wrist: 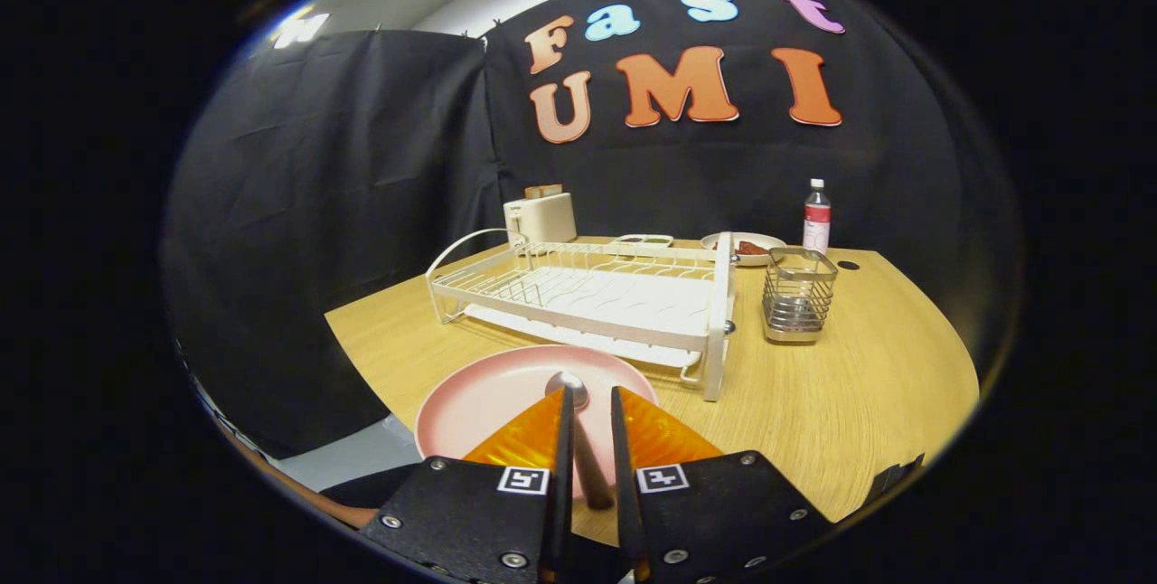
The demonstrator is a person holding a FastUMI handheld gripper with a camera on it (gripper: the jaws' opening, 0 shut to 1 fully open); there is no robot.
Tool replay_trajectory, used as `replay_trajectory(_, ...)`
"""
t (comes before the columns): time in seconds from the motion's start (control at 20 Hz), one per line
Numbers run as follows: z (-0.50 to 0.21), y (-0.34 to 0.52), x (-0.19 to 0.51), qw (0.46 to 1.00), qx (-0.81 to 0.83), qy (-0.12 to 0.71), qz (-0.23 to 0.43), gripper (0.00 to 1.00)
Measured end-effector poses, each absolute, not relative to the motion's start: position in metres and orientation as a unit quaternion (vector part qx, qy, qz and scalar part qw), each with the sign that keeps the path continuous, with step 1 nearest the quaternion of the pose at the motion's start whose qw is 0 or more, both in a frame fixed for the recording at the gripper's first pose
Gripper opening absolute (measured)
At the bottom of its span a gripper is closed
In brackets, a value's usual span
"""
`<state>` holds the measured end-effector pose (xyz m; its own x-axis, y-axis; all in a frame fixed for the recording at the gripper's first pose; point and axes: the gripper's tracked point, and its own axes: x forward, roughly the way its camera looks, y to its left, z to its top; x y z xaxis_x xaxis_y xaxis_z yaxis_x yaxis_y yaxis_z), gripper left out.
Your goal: Take the plate from the dish rack, then take the spoon from the basket and place it into the plate.
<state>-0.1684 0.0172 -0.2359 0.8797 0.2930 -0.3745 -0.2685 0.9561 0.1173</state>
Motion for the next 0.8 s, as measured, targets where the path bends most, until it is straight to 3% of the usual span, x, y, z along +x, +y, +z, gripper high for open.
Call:
replay_trajectory(0.2, -0.208, 0.008, -0.16, 0.976, 0.046, 0.168, 0.132, 0.25)
replay_trajectory(0.8, -0.086, -0.007, -0.124, 0.998, -0.012, 0.049, 0.04, 0.79)
